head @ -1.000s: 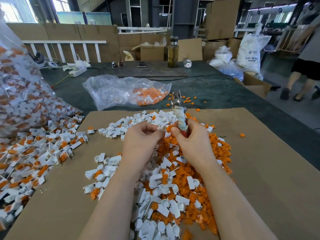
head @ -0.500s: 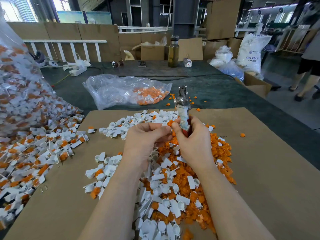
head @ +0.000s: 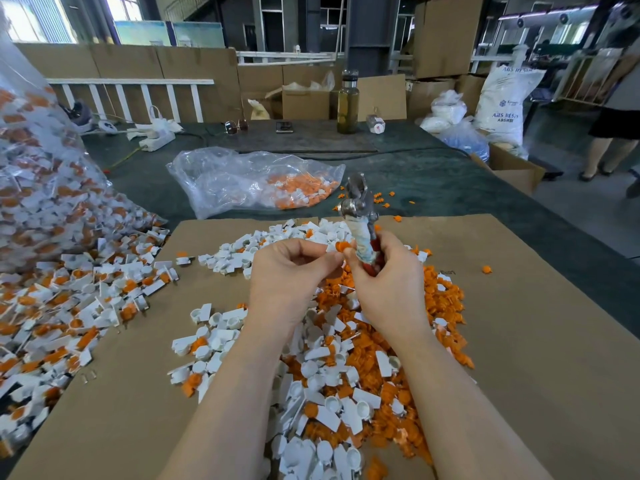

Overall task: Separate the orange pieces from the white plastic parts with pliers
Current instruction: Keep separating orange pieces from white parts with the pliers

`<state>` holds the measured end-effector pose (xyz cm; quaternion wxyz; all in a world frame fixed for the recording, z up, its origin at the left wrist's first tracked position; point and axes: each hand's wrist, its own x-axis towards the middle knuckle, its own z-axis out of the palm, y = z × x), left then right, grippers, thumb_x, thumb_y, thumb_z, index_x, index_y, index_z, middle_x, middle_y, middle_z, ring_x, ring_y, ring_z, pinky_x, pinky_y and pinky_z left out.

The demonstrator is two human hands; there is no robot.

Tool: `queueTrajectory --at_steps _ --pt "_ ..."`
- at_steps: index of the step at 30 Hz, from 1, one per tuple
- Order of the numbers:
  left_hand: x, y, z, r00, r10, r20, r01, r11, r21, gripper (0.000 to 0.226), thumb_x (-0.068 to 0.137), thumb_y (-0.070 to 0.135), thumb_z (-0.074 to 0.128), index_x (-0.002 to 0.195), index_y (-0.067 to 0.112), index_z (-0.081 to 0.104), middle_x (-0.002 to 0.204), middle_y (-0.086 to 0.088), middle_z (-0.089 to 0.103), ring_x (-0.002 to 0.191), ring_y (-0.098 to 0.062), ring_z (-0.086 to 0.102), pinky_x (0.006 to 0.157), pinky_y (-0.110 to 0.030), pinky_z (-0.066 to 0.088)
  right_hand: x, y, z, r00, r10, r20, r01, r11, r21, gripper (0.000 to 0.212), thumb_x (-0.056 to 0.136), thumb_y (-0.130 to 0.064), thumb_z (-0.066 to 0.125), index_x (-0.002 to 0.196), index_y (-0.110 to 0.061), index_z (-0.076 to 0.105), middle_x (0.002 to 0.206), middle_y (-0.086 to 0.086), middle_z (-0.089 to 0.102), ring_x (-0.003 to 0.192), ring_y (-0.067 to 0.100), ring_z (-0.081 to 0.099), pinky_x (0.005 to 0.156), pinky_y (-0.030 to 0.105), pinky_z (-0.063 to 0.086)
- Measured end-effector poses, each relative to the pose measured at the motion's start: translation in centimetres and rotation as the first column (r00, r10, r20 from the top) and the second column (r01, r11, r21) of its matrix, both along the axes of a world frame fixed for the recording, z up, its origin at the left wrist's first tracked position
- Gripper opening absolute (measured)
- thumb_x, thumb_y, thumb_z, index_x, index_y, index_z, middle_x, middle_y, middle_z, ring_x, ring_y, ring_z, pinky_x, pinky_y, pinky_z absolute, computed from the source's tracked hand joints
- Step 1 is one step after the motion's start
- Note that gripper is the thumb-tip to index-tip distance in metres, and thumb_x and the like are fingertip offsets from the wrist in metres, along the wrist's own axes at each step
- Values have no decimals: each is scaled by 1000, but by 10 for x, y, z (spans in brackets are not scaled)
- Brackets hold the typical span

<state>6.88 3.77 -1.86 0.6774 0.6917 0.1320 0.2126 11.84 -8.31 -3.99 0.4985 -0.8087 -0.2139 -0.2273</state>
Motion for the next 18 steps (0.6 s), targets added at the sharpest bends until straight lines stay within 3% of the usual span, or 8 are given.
queueTrajectory --at_steps 5,10,18 --pt "-1 -1 0 999 31 -10 -30 994 109 13 77 11 82 69 18 75 65 1 74 64 -11 72 60 -16 55 -1 -1 1 1000 0 -25 -1 1000 -29 16 87 -21 70 91 -27 56 73 -19 57 76 1 58 56 11 40" --pt "1 -2 0 997 66 -30 -60 984 169 13 78 15 82 70 21 73 67 3 74 71 -17 73 70 -28 60 0 -1 3 997 26 -73 -31 998 -59 14 88 -24 69 94 -27 58 77 -20 59 72 -2 59 59 12 42" --pt "4 -2 -3 985 163 -61 -145 962 232 17 77 31 80 69 22 68 67 4 72 71 -18 69 64 -30 56 3 -3 4 986 107 -128 -125 982 -138 15 86 -16 65 98 -24 61 75 -16 60 69 4 57 57 20 42"
